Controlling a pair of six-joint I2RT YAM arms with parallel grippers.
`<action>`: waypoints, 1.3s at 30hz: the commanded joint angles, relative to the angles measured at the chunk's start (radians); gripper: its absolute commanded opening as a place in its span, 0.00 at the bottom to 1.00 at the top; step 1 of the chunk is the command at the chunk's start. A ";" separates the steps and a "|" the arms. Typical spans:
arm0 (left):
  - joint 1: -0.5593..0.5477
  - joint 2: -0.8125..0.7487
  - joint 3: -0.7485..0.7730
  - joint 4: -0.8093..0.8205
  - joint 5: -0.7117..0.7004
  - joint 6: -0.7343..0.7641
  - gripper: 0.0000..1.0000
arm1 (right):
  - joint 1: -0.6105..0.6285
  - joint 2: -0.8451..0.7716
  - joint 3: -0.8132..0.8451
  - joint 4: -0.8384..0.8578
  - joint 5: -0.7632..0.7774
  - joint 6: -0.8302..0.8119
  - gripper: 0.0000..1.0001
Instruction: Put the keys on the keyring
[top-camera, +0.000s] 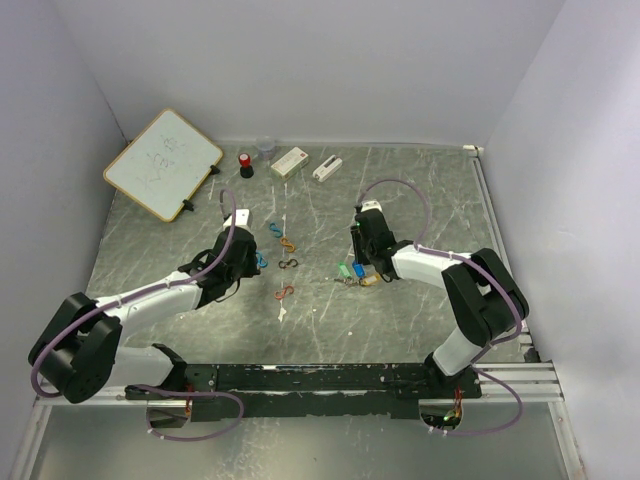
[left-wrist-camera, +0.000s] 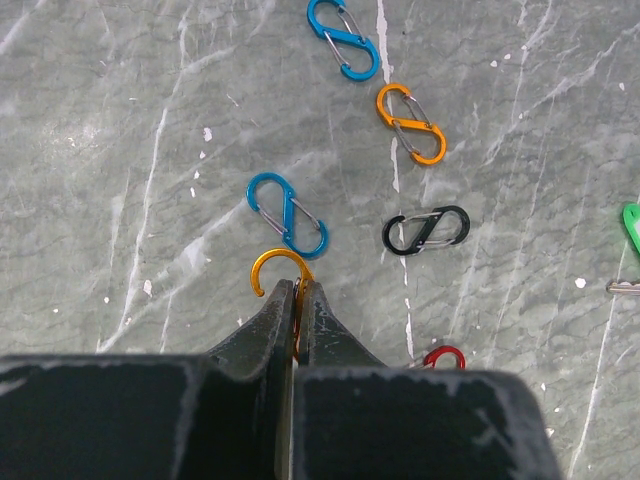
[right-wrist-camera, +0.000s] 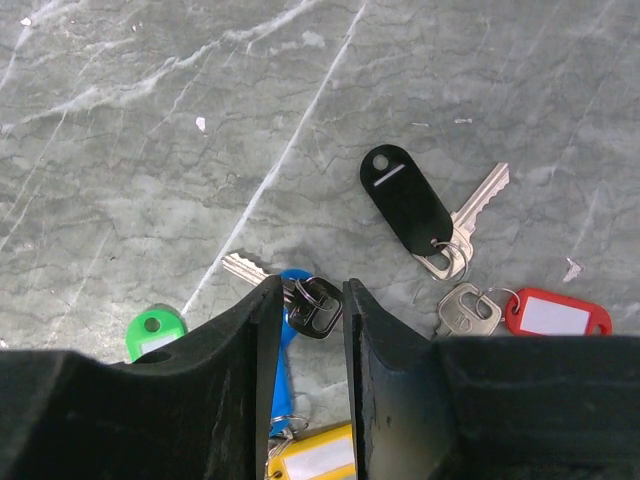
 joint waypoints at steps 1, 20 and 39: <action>-0.009 0.009 0.023 0.022 0.000 0.009 0.07 | 0.004 0.005 0.019 -0.011 0.036 -0.004 0.32; -0.010 -0.006 0.014 0.011 -0.015 0.007 0.07 | 0.033 0.008 0.021 -0.026 0.036 -0.005 0.47; -0.009 -0.011 0.006 0.010 -0.025 0.010 0.07 | 0.069 0.110 0.098 -0.092 0.200 0.052 0.56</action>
